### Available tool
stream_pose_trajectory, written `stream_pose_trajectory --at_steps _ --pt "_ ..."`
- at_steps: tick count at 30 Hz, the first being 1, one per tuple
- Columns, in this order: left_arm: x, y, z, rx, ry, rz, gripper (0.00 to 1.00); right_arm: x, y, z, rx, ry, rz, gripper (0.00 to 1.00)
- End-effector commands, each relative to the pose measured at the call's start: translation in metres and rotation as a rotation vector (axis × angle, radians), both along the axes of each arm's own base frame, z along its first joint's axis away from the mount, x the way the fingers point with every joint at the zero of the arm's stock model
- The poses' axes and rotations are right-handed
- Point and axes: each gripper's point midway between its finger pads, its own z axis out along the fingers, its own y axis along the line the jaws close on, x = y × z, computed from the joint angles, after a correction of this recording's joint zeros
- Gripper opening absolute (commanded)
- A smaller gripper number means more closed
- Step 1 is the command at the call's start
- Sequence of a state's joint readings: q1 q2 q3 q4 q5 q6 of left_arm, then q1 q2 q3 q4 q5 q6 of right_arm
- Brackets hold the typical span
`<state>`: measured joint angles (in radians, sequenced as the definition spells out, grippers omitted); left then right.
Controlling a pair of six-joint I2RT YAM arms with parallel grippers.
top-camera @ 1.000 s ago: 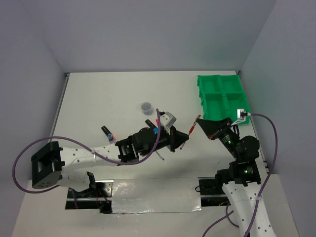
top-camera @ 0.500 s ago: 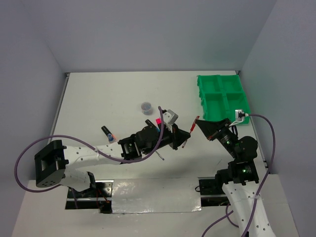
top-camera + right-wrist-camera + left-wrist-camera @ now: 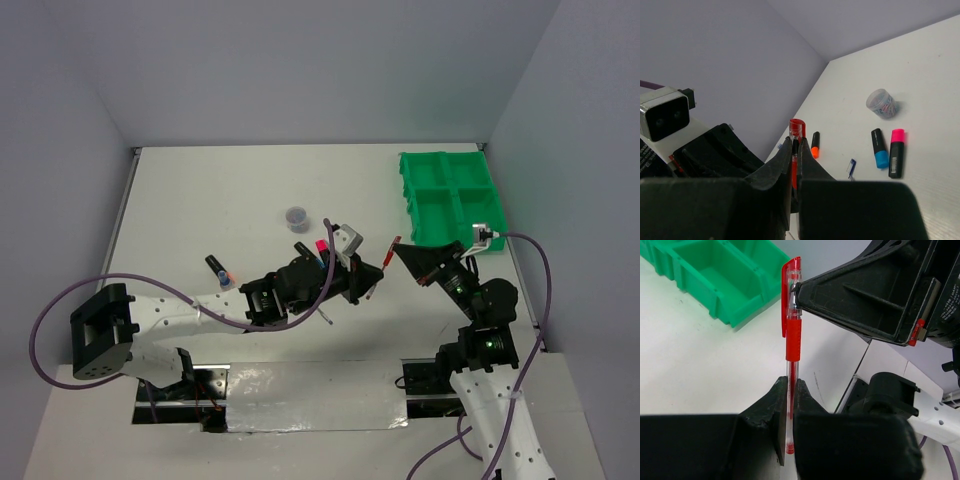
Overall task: Sort the stationery into containers
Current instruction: Close the pen cap on the pen.
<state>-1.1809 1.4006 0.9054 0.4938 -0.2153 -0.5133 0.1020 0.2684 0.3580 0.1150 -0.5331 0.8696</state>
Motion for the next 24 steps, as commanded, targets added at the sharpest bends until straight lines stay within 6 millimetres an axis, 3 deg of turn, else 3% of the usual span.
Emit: stream_pose_trajectory --at_steps 1,10,24 --pt "0.013 0.006 0.098 -0.247 -0.173 0.065 0.0 -0.019 0.02 -0.032 -0.006 0.1 0.167 0.0" --pt "0.013 0.01 0.137 -0.307 -0.277 0.06 0.0 -0.023 0.028 -0.048 0.025 0.159 0.214 0.0" --pt "0.014 0.017 0.171 -0.359 -0.333 0.054 0.0 -0.032 0.047 -0.063 0.049 0.208 0.264 0.0"
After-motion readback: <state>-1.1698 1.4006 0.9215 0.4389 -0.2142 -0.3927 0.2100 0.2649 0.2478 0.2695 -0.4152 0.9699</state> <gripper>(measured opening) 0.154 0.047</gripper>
